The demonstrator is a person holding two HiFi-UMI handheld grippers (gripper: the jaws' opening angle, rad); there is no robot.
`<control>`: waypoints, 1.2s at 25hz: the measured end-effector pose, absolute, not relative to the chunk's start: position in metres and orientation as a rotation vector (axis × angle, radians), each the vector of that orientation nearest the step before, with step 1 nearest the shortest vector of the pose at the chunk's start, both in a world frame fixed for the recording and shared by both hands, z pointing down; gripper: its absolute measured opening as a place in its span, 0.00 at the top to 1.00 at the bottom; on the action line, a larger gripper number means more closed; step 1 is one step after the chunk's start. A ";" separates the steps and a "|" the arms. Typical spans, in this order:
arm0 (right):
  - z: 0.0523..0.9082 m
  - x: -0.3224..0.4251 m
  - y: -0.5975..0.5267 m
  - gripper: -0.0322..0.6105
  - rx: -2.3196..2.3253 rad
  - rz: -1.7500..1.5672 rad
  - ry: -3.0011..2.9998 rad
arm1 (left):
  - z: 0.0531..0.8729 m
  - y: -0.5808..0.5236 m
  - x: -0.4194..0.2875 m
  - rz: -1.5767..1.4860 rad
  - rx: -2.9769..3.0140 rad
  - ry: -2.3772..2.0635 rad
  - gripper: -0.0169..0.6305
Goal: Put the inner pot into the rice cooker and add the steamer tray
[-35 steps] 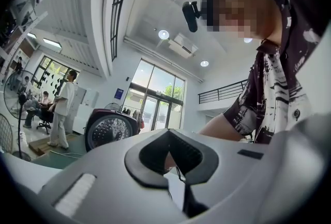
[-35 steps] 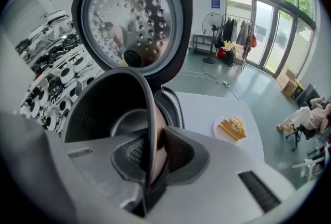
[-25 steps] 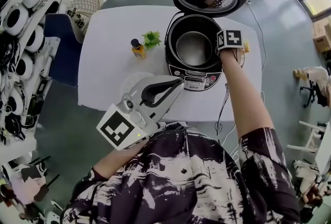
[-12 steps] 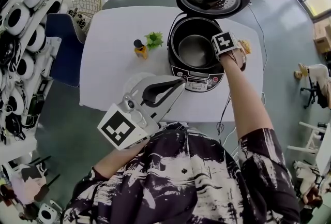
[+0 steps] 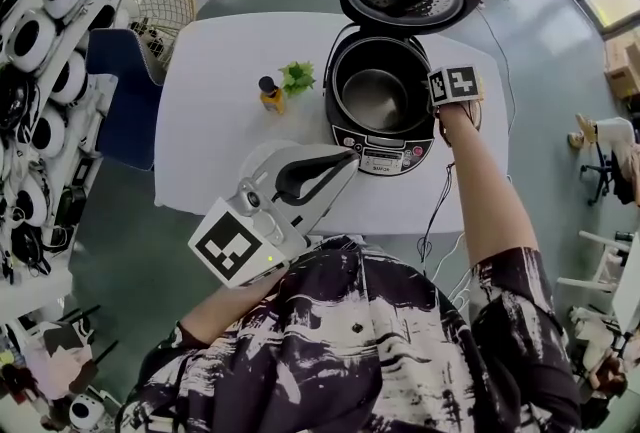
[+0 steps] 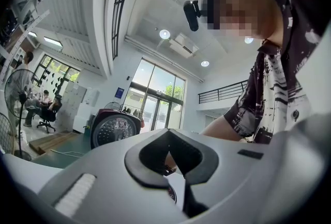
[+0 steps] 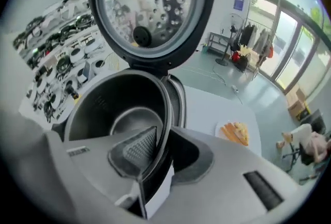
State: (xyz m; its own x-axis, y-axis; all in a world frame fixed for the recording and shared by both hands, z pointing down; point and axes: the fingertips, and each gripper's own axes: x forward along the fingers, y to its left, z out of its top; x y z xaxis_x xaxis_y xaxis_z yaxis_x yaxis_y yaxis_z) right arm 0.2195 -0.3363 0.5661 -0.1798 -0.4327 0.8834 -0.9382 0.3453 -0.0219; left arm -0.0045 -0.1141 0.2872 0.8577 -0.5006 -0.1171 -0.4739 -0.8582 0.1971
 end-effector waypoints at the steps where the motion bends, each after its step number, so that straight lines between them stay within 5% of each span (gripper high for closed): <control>1: 0.565 0.220 -0.335 0.84 1.238 0.804 -1.795 | 0.287 -0.114 -0.005 -0.244 2.870 -0.755 0.97; 11: 0.548 0.236 -0.320 0.88 1.372 1.125 -2.006 | 0.287 -0.117 -0.004 -0.235 2.890 -0.717 0.97; 17: 0.467 0.224 -0.275 0.89 1.335 1.020 -2.276 | 0.283 -0.129 -0.019 -0.249 2.877 -0.770 0.97; 21: 0.405 0.143 -0.173 0.90 0.849 1.003 -2.555 | 0.287 -0.144 -0.045 -0.253 2.860 -0.848 0.97; 25: 0.452 0.049 -0.062 0.90 0.312 1.066 -2.511 | 0.301 -0.160 -0.067 -0.248 2.838 -0.919 0.97; 30: 0.585 -0.017 -0.041 0.63 0.283 1.172 -2.261 | 0.308 -0.168 -0.079 -0.239 2.825 -0.934 0.97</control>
